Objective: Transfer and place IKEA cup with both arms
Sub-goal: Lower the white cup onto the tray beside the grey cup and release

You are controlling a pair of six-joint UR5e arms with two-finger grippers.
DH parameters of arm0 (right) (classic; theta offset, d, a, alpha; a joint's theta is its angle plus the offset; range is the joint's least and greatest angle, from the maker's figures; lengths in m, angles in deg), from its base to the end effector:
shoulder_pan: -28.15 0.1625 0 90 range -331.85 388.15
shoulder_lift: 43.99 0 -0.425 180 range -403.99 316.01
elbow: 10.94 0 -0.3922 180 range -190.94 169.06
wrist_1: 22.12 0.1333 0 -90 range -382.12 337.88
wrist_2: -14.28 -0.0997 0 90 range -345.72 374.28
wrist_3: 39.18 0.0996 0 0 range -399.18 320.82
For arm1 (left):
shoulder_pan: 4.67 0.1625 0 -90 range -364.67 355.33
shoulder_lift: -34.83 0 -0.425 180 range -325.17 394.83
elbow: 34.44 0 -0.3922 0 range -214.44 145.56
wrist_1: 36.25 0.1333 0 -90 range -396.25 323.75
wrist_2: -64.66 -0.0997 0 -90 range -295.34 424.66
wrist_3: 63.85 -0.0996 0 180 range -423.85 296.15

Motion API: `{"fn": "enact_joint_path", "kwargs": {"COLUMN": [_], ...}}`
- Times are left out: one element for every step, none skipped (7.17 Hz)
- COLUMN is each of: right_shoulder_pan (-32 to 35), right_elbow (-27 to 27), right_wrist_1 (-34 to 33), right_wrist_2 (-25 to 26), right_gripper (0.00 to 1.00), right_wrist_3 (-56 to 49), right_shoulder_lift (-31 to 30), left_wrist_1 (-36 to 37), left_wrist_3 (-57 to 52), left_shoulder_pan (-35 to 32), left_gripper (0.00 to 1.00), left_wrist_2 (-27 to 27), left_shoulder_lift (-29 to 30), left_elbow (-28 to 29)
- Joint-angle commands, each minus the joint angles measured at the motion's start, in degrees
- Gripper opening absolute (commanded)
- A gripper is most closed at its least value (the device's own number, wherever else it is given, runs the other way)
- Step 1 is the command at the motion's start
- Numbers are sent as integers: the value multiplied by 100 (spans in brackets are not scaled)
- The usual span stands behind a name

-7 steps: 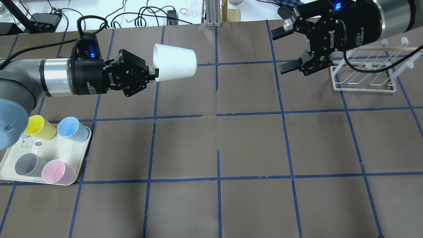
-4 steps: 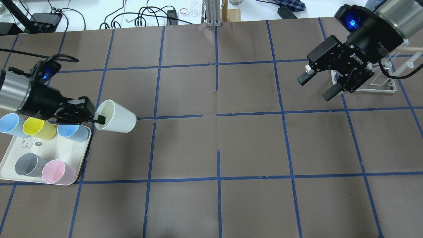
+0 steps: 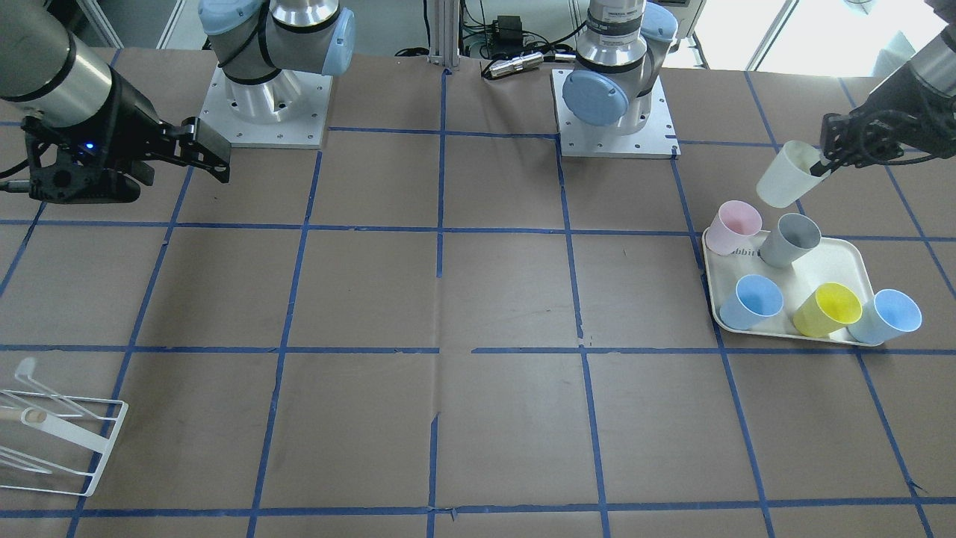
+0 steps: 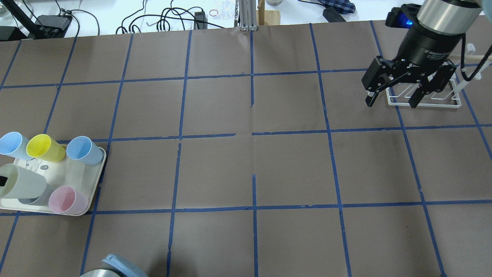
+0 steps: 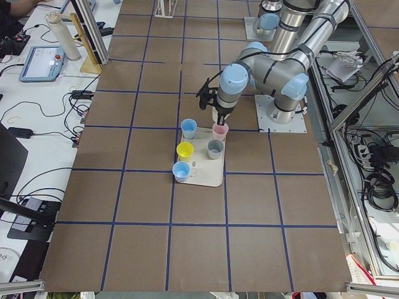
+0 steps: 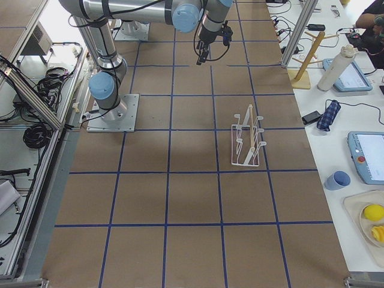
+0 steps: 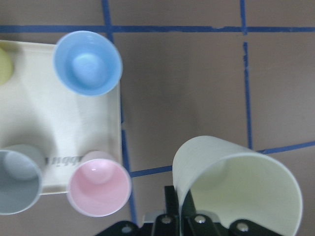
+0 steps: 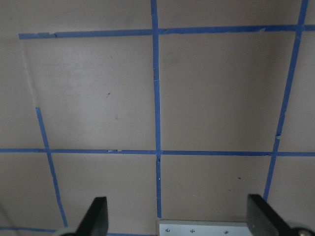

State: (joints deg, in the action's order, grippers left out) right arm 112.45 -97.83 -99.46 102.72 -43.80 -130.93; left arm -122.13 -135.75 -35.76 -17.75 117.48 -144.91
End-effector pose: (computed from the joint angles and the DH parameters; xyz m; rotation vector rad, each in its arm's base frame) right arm 0.0866 -0.5015 0.4683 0.0336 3.0765 0.3348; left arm 0.2760 -0.3375 0.3819 -0.3176 -2.9257 0.0811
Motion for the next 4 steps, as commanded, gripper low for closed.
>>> {"fn": "enact_joint_path", "kwargs": {"right_shoulder_pan": [822, 921, 922, 930], "right_elbow": [5, -3, -4, -4], "right_wrist_1": [-552, -1058, -1655, -1678], "right_wrist_2": [236, 218, 235, 253], "right_gripper": [100, 100, 100, 100], "right_wrist_3": [1361, 1358, 1340, 1332], "right_shoulder_lift": [-41, -59, -51, -59], "left_wrist_1": [587, 894, 1341, 1815], "left_wrist_3": [-1367, -1702, -1949, -1969], "left_shoulder_pan": [691, 718, 727, 727], "left_gripper": [0, 0, 0, 0], "left_wrist_2": [-284, -275, -223, -179], "left_shoulder_lift": [818, 1354, 1777, 2059], "left_elbow": [593, 849, 912, 878]}}
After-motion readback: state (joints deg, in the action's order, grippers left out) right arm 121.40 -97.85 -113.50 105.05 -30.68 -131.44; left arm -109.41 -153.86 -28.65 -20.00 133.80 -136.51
